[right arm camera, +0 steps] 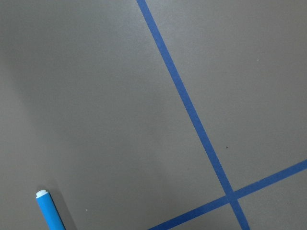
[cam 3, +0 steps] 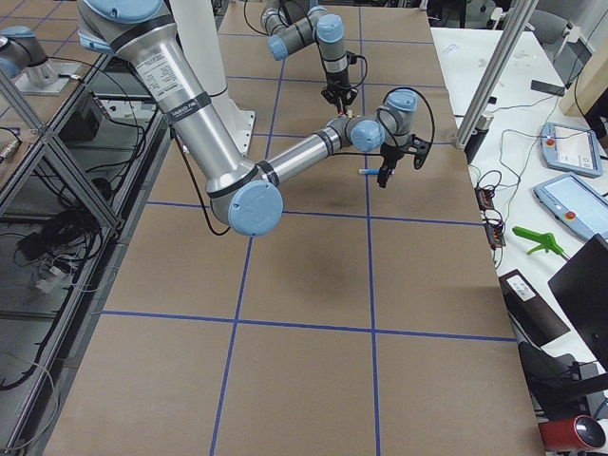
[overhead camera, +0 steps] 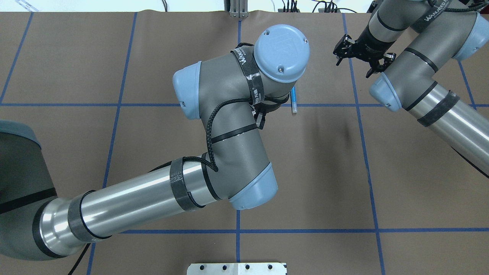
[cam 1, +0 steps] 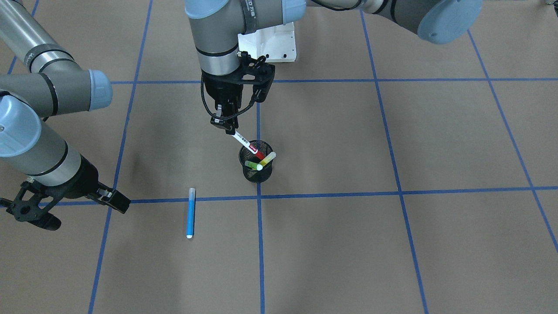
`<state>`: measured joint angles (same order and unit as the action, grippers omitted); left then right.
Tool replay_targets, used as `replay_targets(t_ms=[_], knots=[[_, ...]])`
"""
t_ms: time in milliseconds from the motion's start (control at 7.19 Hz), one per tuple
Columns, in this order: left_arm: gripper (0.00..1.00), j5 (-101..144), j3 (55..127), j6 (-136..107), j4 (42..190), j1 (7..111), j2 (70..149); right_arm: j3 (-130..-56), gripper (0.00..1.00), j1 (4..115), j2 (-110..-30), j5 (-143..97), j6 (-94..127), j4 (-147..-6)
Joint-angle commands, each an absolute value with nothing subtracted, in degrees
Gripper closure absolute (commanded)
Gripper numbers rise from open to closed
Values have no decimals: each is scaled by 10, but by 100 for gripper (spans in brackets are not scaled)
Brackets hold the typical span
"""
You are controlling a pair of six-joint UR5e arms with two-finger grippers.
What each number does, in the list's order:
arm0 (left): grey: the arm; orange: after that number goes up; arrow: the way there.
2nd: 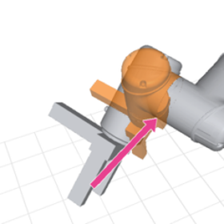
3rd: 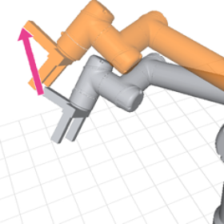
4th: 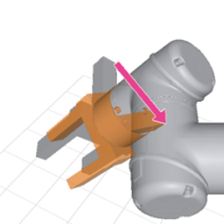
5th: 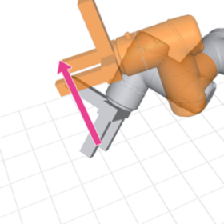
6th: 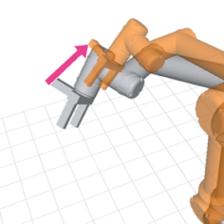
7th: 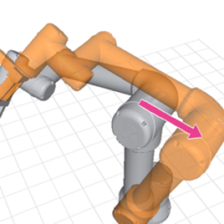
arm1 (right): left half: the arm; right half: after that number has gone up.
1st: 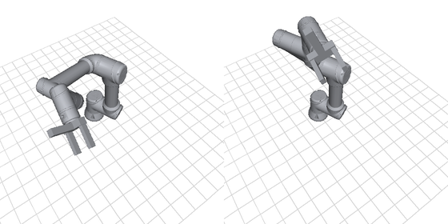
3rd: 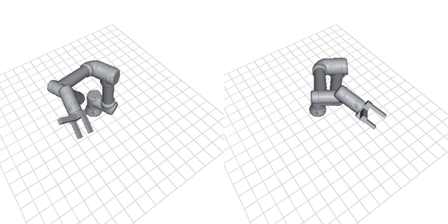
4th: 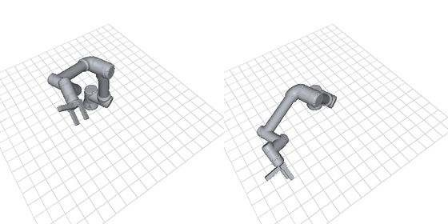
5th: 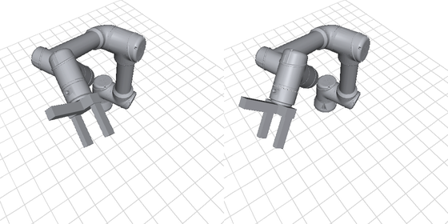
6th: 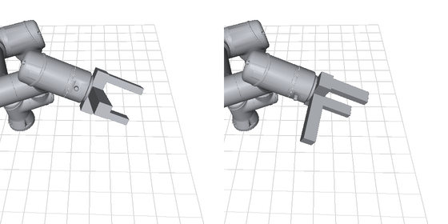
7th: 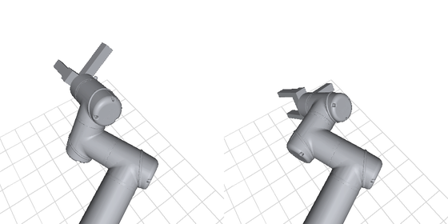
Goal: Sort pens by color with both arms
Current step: 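Grasp the red-capped marker with the left gripper and lift it from the cup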
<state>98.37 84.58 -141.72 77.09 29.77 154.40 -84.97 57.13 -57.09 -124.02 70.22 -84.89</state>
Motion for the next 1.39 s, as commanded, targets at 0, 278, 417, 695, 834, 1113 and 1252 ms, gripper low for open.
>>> replay_targets(t_ms=[0,278,417,695,834,1113,1252], knots=[[100,987,895,-1403,743,300,1543,-851,1,571,-570,-1240,702,-850],[100,993,912,-1398,736,300,1555,-855,1,572,-570,-1239,702,-851],[100,980,912,-1365,740,300,1562,-855,1,573,-570,-1238,703,-850],[100,912,875,-1298,884,299,1556,-855,1,572,-570,-1236,703,-850],[100,894,838,-1271,959,298,1556,-855,1,573,-570,-1232,711,-849],[100,851,796,-1201,1030,297,1556,-854,1,573,-571,-1227,722,-846],[100,831,775,-1182,1061,297,1556,-854,1,573,-571,-1227,722,-846]])
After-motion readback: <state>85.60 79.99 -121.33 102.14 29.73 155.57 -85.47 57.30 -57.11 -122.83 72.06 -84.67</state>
